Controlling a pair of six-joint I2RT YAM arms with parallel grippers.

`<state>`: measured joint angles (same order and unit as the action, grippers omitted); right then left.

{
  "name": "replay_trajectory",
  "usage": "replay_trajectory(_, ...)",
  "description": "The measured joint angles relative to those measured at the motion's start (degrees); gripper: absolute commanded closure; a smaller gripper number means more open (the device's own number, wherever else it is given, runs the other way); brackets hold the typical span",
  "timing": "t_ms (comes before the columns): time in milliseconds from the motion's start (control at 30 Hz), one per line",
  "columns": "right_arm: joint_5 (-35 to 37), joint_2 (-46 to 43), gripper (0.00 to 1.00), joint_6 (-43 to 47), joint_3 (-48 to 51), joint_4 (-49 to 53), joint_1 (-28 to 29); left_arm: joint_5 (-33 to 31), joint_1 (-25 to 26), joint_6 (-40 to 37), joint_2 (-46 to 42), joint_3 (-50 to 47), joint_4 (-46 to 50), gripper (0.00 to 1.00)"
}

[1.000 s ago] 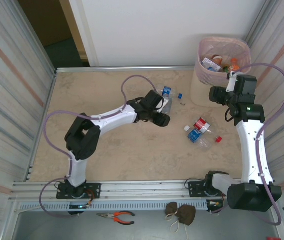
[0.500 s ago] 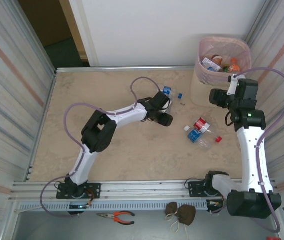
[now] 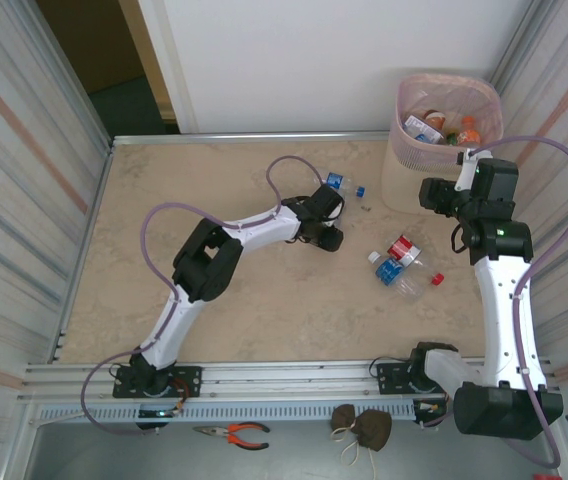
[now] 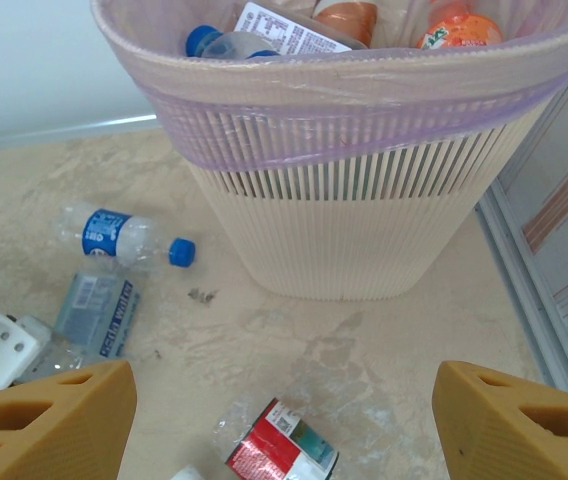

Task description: Put the plastic bottles in the bin

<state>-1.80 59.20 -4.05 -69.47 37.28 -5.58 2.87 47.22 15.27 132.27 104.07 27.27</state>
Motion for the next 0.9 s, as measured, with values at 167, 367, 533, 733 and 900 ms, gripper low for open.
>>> replay_trajectory(167, 0.1, -0.3, 0.23, 0.0, 0.0, 0.0, 0.0, 0.0, -0.2, 0.0, -0.6, -1.3, -0.3, 0.63)
replay_trajectory(367, -0.1, -1.2, 0.23, 0.0, 0.0, 0.0, 0.0, 0.0, -0.8, 0.0, -5.4, -6.9, -0.5, 0.66)
replay_trajectory(533, -3.2, -1.9, 0.24, -1.4, 0.0, -0.2, 0.0, 0.9, -1.4, -0.3, -13.9, -13.7, -3.3, 0.66)
replay_trajectory(733, -9.7, -4.7, 0.24, -4.8, 0.5, -3.7, 0.5, 5.2, -1.5, -2.5, -25.1, -19.9, -10.1, 0.66)
replay_trajectory(900, -15.7, -5.8, 0.24, -7.8, 2.0, -7.8, 1.9, 12.1, -1.5, -6.1, -32.0, -20.8, -15.7, 0.61)
